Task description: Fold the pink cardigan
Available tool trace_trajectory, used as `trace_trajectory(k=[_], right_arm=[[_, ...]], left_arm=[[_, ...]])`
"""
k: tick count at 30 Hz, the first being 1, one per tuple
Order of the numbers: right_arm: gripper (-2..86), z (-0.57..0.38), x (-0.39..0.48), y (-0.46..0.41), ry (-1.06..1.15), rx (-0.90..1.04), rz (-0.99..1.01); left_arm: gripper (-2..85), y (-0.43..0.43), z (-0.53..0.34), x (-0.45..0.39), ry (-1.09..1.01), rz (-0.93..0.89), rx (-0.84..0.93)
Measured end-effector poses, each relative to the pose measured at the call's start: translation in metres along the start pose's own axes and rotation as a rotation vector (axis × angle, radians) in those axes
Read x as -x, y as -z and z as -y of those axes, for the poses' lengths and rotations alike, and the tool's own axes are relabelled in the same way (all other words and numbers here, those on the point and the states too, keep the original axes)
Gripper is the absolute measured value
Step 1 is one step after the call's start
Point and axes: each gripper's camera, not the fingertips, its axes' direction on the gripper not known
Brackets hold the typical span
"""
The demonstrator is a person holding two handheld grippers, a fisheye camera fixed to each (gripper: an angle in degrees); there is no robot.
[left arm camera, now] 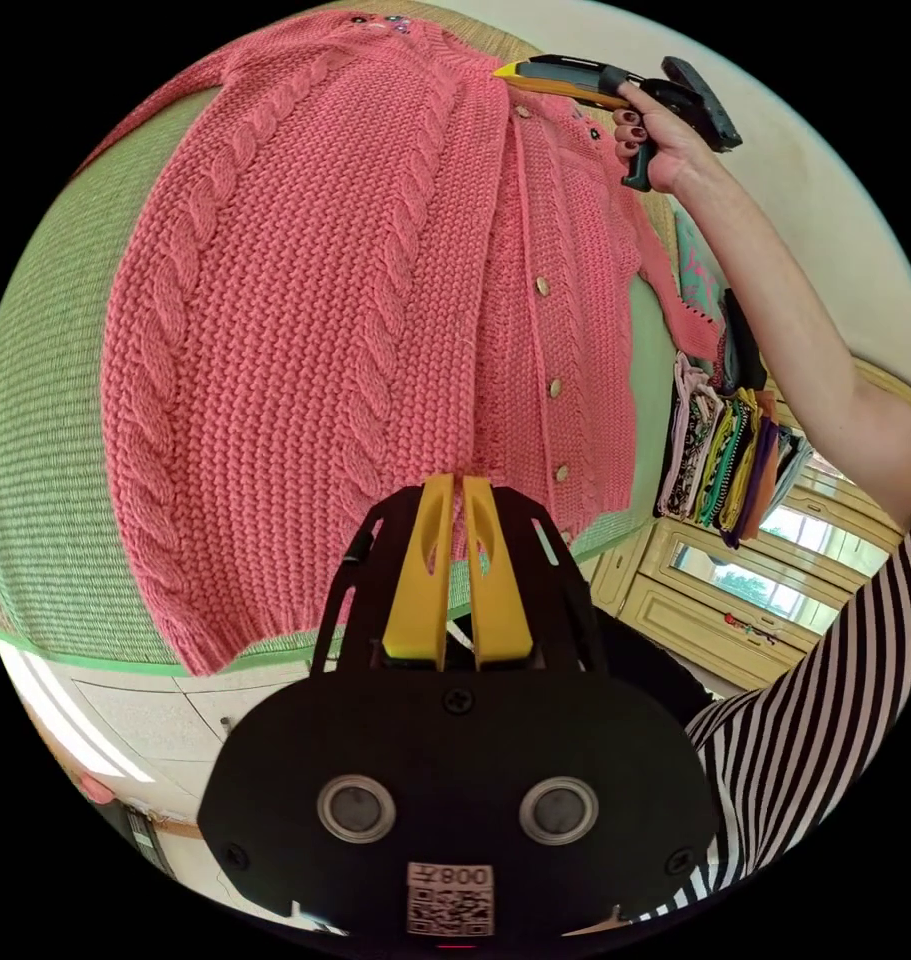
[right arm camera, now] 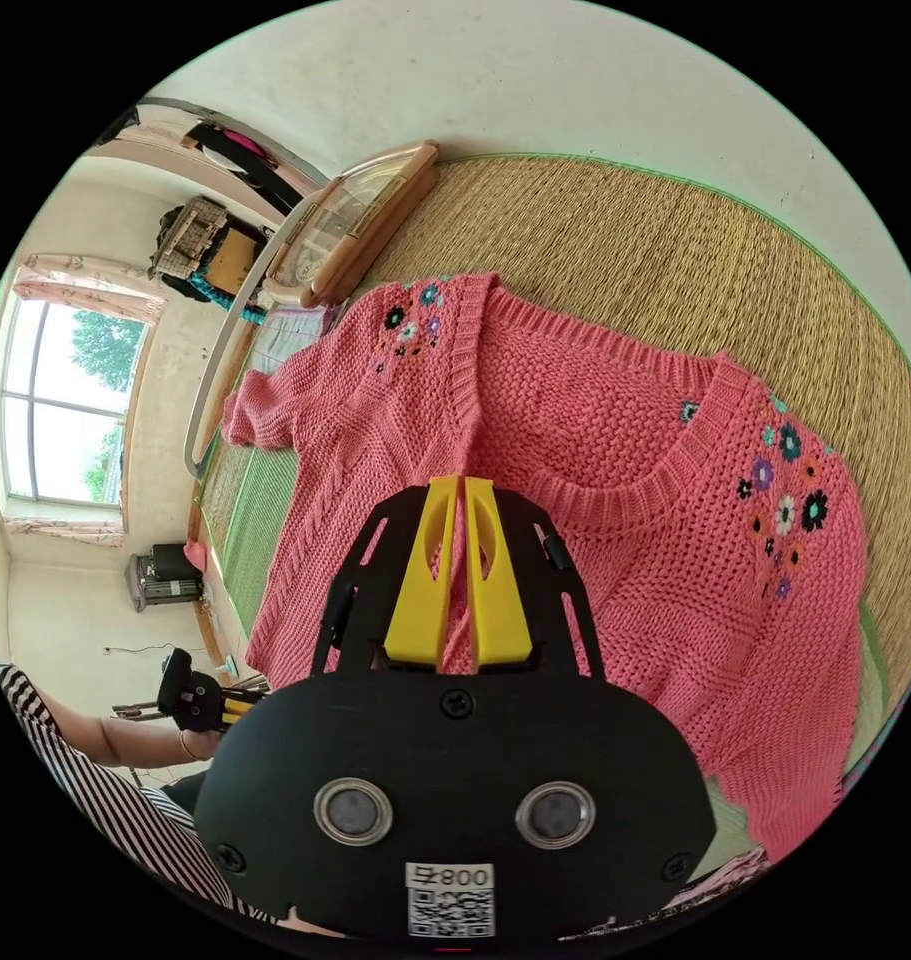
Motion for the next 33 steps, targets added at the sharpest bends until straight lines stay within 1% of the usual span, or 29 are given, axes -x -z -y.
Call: trace_trajectory(k=[6, 9, 13, 15, 16, 20, 22, 23, 26, 28, 33], right_arm=[[0.9, 0.01, 0.01, 0.027, 0.018, -0.061, 0.062], [0.8, 0.018, 0.016, 0.043, 0.035, -0.092, 0.044], [0.8, 0.028, 0.014, 0.048, 0.028, -0.097, -0.02], [0.8, 0.033, 0.01, 0.041, 0.016, -0.082, -0.055], [0.8, 0.036, 0.006, 0.034, 0.007, -0.064, -0.07], [0.8, 0.044, -0.007, 0.006, -0.031, 0.018, -0.105], [0.8, 0.043, -0.014, -0.004, -0.057, 0.036, -0.104], [0.9, 0.042, -0.016, -0.005, -0.063, 0.035, -0.097], [0.9, 0.04, -0.02, -0.006, -0.089, 0.014, -0.078], [0.7, 0.038, -0.019, -0.001, -0.101, -0.016, -0.107], [0.8, 0.026, -0.01, 0.004, -0.059, -0.017, -0.093]], left_arm=[[1.6, 0.015, -0.007, -0.006, -0.024, -0.126, -0.062], [1.5, 0.016, -0.003, -0.013, -0.055, -0.18, -0.085], [1.5, -0.006, 0.011, -0.02, -0.077, -0.261, -0.078], [1.5, -0.017, 0.018, -0.023, -0.097, -0.247, -0.075], [1.6, -0.027, 0.023, -0.023, -0.099, -0.209, -0.061], [1.8, -0.058, 0.035, -0.013, -0.078, -0.172, 0.001], [2.1, -0.065, 0.037, -0.01, -0.072, -0.192, 0.018], [2.4, -0.067, 0.038, -0.009, -0.069, -0.229, 0.01], [3.0, -0.07, 0.039, -0.01, -0.075, -0.245, 0.008], [3.4, -0.071, 0.037, -0.013, -0.09, -0.257, 0.003], [3.3, -0.071, 0.026, -0.015, -0.068, -0.221, 0.005]])
